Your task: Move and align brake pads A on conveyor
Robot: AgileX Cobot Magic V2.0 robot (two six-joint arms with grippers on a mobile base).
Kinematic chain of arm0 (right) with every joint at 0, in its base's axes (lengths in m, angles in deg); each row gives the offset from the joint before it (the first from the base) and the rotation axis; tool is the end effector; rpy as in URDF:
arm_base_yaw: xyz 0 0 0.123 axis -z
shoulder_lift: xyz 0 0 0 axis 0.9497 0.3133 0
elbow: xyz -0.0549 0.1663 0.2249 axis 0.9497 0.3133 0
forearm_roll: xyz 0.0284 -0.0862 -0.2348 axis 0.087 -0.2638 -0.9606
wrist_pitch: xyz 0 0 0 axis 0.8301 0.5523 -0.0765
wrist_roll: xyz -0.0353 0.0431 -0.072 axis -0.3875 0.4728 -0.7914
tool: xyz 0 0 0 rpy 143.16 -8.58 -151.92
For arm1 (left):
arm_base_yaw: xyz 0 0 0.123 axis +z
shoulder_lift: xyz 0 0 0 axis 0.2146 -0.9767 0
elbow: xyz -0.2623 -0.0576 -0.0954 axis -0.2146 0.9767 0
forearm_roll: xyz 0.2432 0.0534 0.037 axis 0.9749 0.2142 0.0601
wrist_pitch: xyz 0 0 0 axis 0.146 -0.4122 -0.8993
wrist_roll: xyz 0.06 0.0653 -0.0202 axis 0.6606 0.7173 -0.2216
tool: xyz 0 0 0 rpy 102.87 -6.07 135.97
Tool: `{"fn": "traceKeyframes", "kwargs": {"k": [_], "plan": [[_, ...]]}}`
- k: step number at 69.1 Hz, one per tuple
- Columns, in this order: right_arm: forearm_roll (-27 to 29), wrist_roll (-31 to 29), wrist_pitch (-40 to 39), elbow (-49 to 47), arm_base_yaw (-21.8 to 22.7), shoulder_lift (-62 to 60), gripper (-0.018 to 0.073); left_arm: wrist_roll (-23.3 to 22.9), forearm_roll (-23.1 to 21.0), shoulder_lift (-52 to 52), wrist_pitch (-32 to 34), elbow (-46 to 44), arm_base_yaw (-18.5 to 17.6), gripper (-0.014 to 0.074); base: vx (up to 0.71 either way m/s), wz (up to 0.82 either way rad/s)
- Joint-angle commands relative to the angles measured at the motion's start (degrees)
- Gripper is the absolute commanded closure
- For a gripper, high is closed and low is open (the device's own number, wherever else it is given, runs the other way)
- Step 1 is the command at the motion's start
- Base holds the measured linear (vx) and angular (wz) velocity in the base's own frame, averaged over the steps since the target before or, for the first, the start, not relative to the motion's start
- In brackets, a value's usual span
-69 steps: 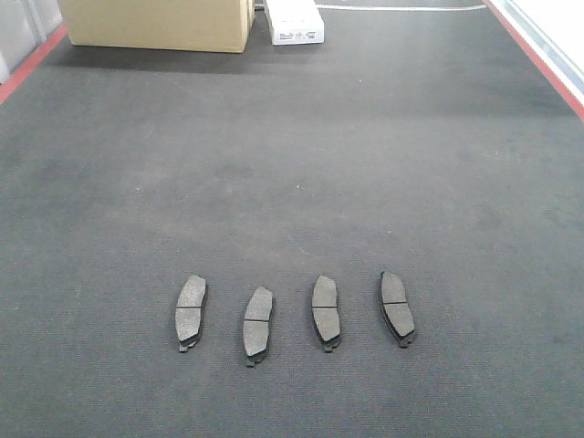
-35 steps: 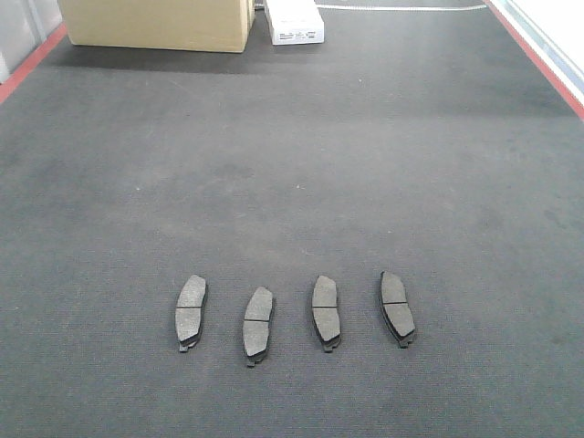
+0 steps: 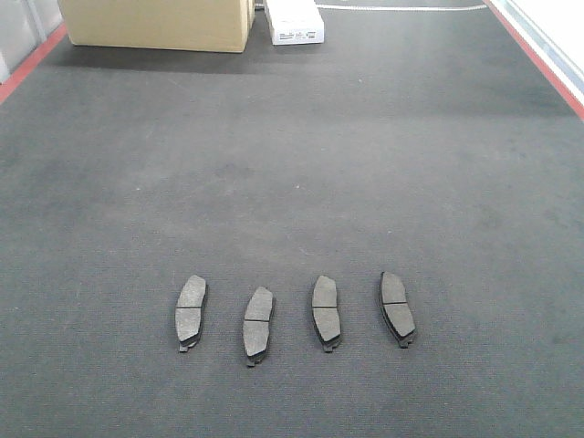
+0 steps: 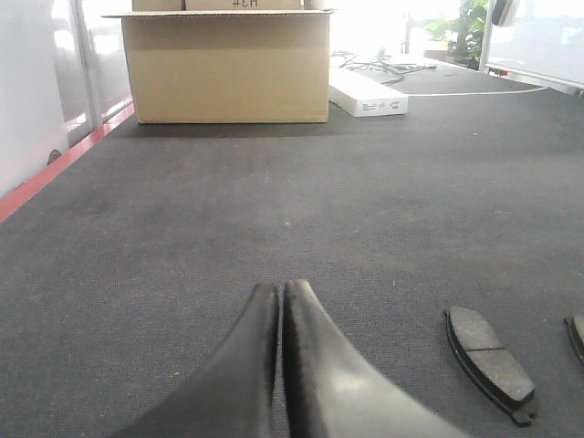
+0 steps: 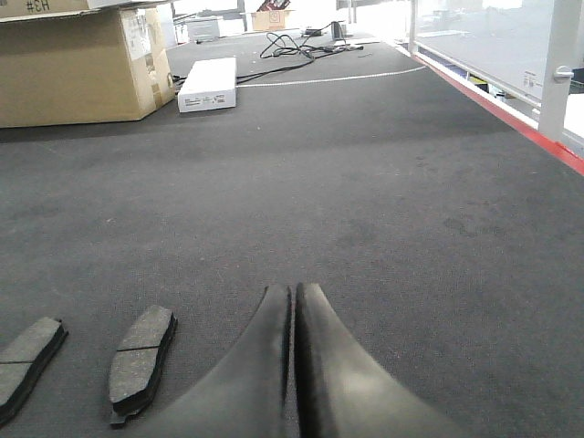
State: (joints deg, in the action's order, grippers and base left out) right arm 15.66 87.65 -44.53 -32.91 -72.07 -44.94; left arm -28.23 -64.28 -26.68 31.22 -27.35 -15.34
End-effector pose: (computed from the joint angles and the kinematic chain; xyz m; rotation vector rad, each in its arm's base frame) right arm 0.0566 0.0002 0.1906 0.0573 1.6486 0.0605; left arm 0.0565 -0.0029 0.1934 0.0523 1.6224 -0.0296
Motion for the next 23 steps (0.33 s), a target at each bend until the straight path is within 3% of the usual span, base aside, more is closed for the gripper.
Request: {"fn": "traceKeyframes", "kwargs": {"k": [1,23], "plan": [[-0.47,-0.21,-3.83,1.06,0.29,-0.76,0.0566,0.06,0.00,0.84,4.22,-1.14,0.01,0.0602,0.00,0.00],[-0.47,-0.21,-3.83,1.06,0.29,-0.76,0.0566,0.06,0.00,0.84,4.22,-1.14,0.01,0.0602,0.00,0.00]]}}
